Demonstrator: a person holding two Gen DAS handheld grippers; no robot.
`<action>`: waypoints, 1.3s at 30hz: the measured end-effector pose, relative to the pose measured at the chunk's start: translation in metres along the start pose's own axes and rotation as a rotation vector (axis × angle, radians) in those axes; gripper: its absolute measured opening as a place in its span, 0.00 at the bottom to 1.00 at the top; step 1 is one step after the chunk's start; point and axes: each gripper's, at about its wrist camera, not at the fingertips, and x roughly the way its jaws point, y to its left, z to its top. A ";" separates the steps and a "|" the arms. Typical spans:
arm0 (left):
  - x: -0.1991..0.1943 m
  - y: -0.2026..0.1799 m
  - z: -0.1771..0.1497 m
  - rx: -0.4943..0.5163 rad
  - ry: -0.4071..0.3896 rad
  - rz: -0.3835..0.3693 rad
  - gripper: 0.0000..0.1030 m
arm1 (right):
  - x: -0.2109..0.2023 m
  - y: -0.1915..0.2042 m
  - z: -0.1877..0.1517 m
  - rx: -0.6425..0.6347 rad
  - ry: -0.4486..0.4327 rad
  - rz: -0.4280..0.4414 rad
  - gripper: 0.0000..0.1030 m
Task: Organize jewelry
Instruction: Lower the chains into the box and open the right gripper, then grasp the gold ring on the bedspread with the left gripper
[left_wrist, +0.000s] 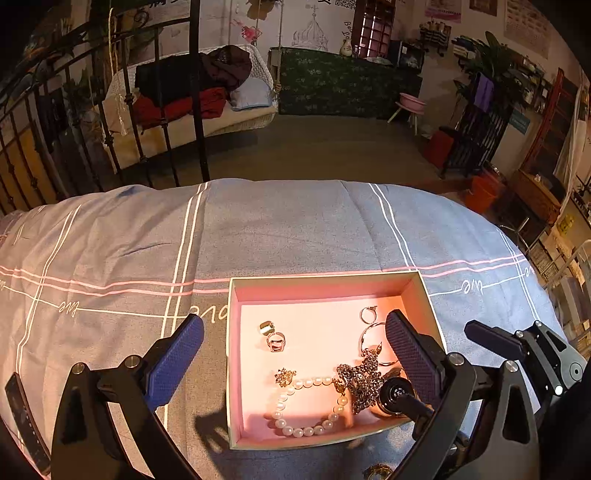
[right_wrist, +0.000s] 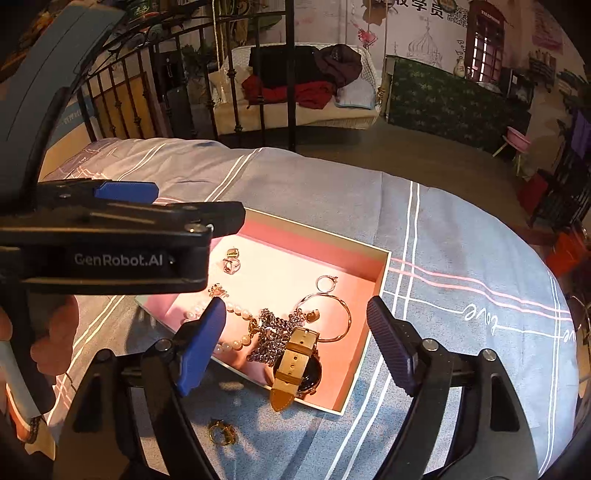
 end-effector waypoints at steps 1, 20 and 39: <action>-0.002 0.001 -0.003 0.001 0.001 -0.003 0.94 | -0.003 -0.001 -0.002 0.002 -0.005 -0.004 0.78; -0.015 -0.054 -0.148 0.224 0.083 -0.088 0.94 | -0.032 0.011 -0.158 0.057 0.191 -0.002 0.87; 0.006 -0.031 -0.148 0.171 0.127 -0.017 0.84 | -0.033 0.023 -0.162 0.061 0.180 0.012 0.91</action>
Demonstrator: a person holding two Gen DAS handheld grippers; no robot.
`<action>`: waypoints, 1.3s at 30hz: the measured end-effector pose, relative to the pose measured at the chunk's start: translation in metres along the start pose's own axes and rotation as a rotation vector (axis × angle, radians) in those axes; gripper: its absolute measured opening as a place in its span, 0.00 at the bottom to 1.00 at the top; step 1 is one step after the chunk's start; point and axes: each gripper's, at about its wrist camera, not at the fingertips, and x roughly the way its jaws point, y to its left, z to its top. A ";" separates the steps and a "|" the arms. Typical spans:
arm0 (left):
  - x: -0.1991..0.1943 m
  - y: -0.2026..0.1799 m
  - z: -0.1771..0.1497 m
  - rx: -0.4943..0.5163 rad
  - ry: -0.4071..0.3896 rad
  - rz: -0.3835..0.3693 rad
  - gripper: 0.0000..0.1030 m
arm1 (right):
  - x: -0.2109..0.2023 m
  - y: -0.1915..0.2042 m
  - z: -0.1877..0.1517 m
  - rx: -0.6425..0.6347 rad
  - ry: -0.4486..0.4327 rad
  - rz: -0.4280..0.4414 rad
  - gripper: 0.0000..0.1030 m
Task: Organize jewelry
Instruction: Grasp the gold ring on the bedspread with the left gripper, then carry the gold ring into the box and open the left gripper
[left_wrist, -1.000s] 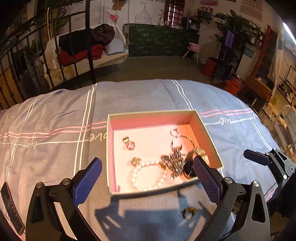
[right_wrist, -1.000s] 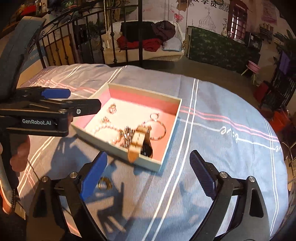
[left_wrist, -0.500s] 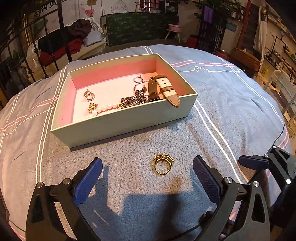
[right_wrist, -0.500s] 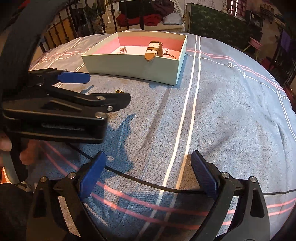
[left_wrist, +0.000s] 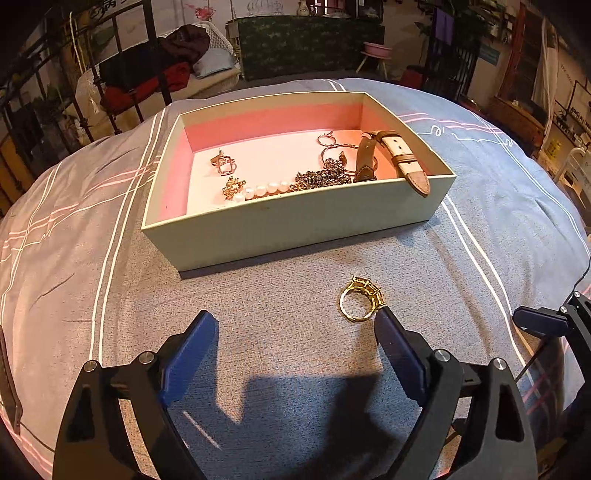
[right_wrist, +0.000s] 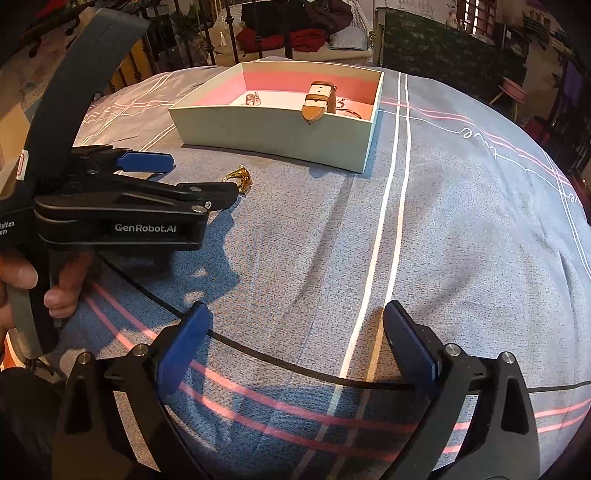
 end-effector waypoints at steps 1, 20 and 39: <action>-0.001 -0.001 0.001 -0.003 -0.001 -0.019 0.84 | 0.000 0.000 0.000 0.001 0.000 0.001 0.91; -0.008 0.010 -0.002 -0.044 -0.031 -0.088 0.23 | 0.027 0.012 0.042 -0.059 0.042 0.056 0.91; -0.022 0.017 -0.005 -0.088 -0.021 -0.107 0.23 | 0.018 0.026 0.045 -0.084 -0.022 0.108 0.01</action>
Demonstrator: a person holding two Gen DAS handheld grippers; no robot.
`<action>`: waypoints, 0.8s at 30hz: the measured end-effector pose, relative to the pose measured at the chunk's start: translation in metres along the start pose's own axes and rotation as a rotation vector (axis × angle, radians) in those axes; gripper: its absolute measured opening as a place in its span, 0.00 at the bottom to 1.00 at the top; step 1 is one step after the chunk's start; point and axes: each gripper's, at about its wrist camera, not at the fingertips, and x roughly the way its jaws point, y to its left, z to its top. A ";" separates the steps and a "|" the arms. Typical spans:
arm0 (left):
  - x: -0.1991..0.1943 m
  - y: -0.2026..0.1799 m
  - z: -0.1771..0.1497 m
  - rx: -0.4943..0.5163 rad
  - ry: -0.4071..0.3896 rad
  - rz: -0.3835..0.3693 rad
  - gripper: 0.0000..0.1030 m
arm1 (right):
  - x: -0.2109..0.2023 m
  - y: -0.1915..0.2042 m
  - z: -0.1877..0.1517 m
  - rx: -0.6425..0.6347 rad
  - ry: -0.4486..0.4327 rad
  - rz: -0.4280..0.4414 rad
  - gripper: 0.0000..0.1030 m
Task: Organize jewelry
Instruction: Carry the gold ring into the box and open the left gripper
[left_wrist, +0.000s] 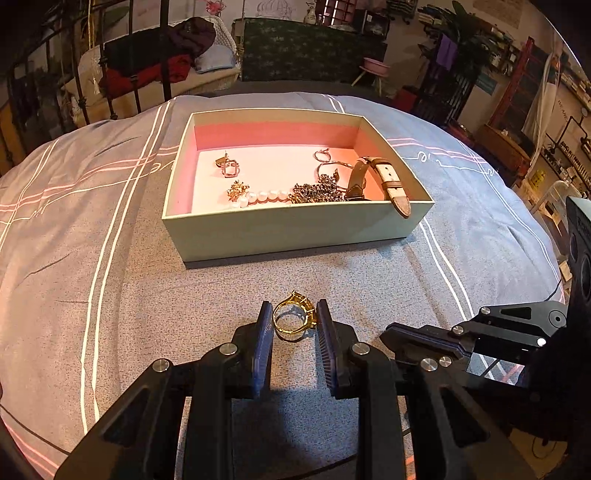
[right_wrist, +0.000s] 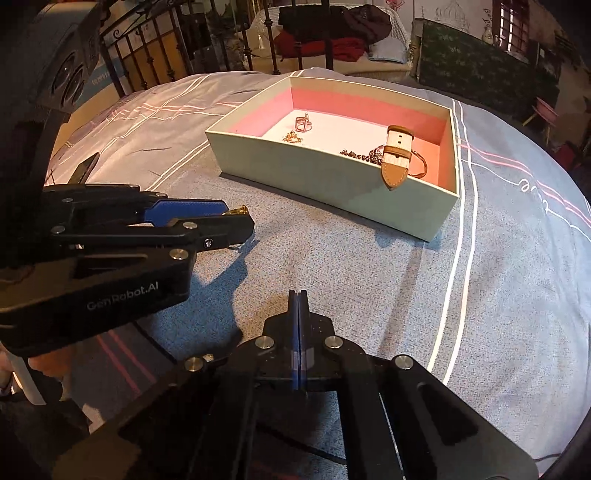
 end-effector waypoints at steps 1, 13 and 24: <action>0.001 -0.001 0.000 0.000 0.005 0.001 0.23 | -0.001 -0.001 0.000 0.003 0.000 0.001 0.01; -0.028 -0.006 0.048 0.030 -0.118 0.044 0.23 | -0.034 -0.009 0.054 -0.040 -0.145 -0.063 0.01; -0.006 0.006 0.124 0.001 -0.116 0.085 0.23 | -0.031 -0.049 0.122 0.028 -0.206 -0.152 0.01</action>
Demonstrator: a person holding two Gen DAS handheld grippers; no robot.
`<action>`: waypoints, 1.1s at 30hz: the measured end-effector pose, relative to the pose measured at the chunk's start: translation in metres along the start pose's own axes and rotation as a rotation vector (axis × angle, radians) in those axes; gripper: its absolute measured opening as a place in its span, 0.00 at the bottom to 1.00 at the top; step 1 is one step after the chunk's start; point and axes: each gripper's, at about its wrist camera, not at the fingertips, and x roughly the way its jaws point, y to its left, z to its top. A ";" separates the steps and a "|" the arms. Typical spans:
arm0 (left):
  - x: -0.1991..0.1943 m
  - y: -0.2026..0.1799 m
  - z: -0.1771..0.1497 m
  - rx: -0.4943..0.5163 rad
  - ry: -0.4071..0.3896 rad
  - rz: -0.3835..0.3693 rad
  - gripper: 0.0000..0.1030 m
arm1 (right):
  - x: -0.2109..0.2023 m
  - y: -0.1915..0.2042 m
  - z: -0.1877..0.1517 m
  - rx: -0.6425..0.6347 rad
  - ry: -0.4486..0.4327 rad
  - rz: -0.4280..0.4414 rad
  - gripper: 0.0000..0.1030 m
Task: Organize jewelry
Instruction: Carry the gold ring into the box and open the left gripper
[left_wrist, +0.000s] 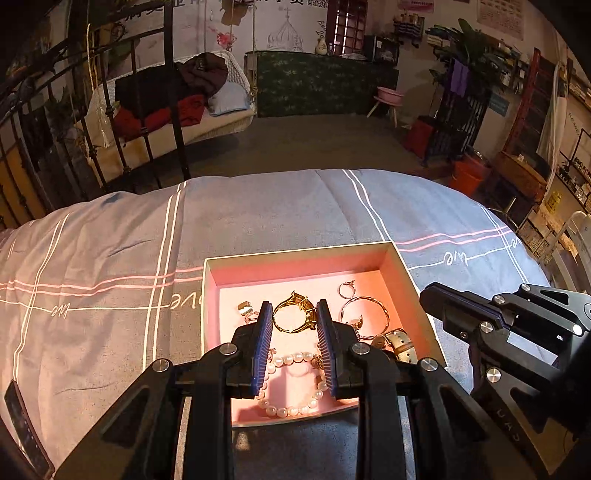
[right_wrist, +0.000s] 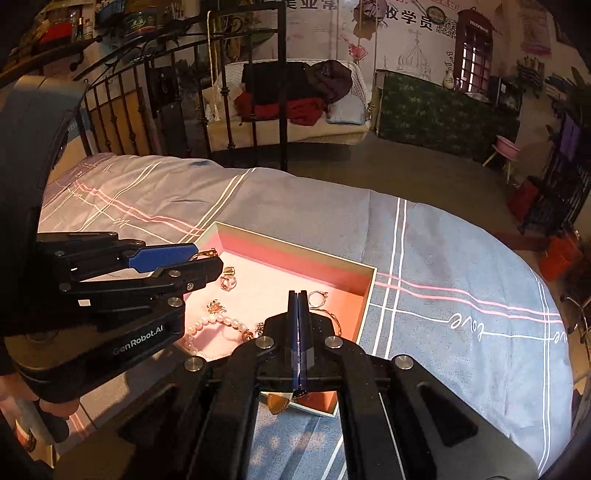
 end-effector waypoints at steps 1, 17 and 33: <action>0.004 0.001 -0.001 -0.007 0.012 -0.010 0.23 | 0.003 -0.001 -0.001 0.004 0.007 0.001 0.01; 0.018 0.004 -0.008 -0.012 0.055 0.016 0.23 | 0.016 -0.004 -0.012 0.005 0.043 0.015 0.01; 0.025 -0.002 0.001 -0.018 0.080 0.006 0.23 | 0.011 -0.001 -0.020 -0.017 0.057 0.041 0.01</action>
